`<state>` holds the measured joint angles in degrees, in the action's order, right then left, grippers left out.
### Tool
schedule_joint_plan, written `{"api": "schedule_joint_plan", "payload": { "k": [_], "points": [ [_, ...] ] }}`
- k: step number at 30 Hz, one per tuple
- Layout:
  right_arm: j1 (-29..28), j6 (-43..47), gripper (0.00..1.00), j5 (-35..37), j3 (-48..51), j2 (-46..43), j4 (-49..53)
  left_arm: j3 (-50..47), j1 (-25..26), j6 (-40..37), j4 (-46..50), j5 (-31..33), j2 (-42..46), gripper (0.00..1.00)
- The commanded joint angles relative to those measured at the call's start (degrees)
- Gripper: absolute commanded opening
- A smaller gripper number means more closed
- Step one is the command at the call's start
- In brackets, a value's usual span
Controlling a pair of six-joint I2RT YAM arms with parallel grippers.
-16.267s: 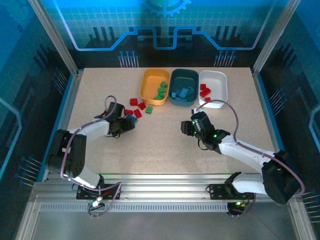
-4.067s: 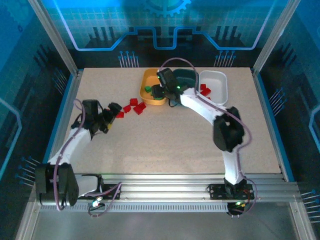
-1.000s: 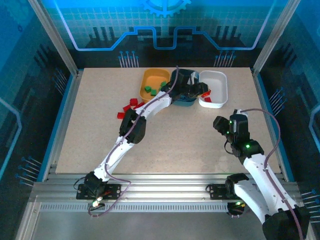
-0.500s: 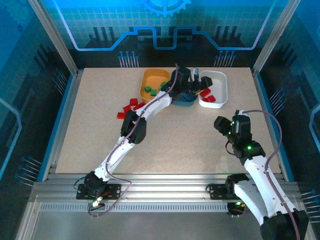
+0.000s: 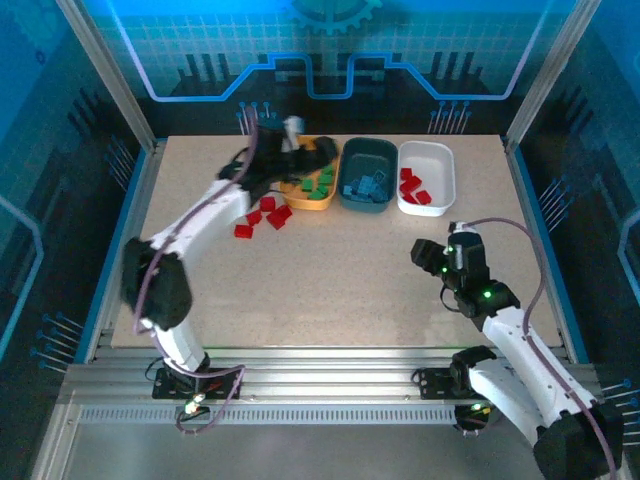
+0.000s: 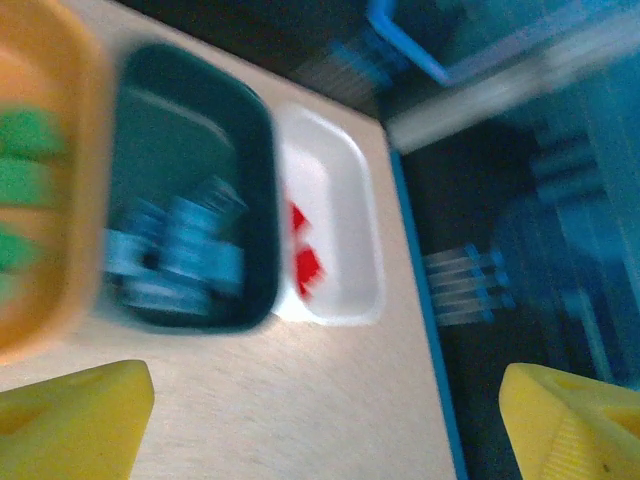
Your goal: Sort the legos into containers by color
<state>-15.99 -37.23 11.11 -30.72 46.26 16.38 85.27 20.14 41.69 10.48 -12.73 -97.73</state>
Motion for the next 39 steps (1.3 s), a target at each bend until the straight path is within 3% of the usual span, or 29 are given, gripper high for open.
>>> {"api": "schedule_joint_plan", "payload": {
  "k": [1,8,14,27,33,39],
  "points": [
    [-2.72,1.82,0.68,2.6,-1.02,1.63,-2.19,-10.65,-5.56,-3.11,12.65,9.72,2.01,0.9],
    [-5.01,2.6,0.68,4.35,-1.35,3.62,-2.98,-22.26,-11.53,-4.24,19.01,17.0,6.3,0.84],
    [-5.87,3.04,0.68,4.88,-1.54,4.96,-3.31,-22.84,-15.13,0.15,18.92,15.91,2.21,0.77],
    [-6.33,3.51,0.68,4.4,-1.97,5.76,-3.46,-8.43,-12.5,-21.5,18.58,21.56,-10.55,0.69],
    [-6.38,3.45,0.68,3.92,-2.13,7.12,-3.77,-3.7,-11.66,-29.36,18.43,21.12,-15.68,0.64],
    [-6.42,3.48,0.68,3.85,-2.25,7.04,-3.56,-0.49,-10.82,-35.95,19.68,26.73,-18.1,0.64]
  ]
}}
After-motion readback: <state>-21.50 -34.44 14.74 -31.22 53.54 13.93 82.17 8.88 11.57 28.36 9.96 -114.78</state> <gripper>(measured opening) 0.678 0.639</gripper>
